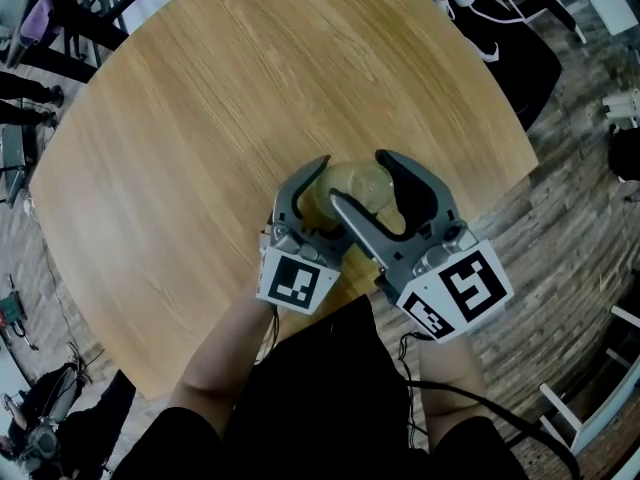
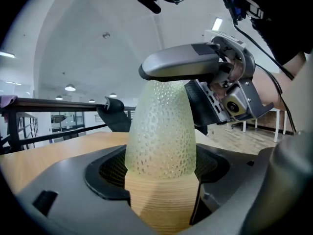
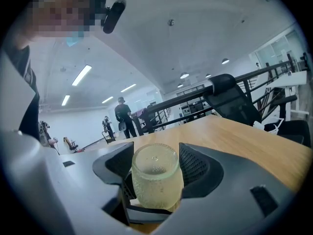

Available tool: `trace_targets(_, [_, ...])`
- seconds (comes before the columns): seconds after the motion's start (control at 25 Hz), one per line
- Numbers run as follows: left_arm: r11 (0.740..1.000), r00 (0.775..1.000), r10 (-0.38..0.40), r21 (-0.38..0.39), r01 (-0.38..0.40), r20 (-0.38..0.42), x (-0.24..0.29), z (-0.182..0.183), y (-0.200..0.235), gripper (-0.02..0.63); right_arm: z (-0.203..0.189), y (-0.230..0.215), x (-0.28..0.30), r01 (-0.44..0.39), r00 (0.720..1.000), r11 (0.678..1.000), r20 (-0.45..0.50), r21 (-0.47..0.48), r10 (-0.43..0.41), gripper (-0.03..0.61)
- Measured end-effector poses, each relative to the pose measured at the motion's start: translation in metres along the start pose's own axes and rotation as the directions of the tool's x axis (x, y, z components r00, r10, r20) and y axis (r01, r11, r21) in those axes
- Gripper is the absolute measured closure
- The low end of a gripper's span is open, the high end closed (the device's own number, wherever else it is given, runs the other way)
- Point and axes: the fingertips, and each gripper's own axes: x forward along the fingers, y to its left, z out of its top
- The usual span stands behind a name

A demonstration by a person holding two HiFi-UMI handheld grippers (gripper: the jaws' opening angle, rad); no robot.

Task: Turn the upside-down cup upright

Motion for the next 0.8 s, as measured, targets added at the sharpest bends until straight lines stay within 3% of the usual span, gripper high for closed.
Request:
trace_targets(0.36, [1.000, 1.000, 0.001, 0.022, -0.001, 0.010, -0.014, 0.003, 0.004, 0.219, 0.003, -0.045, -0.005, 0.156, 0.985, 0.988, 0.070, 0.016, -0.157, 0.301])
trace_targets(0.52, [1.000, 1.000, -0.003, 0.017, 0.003, 0.029, -0.022, 0.010, 0.002, 0.221, -0.015, -0.070, -0.003, 0.218, 0.974, 0.973, 0.041, 0.076, -0.221, 0.341])
trace_targets(0.8, [1.000, 0.999, -0.024, -0.001, 0.024, 0.036, -0.025, 0.011, 0.000, 0.222, -0.047, -0.089, 0.004, 0.250, 0.968, 0.954, -0.009, 0.164, -0.252, 0.379])
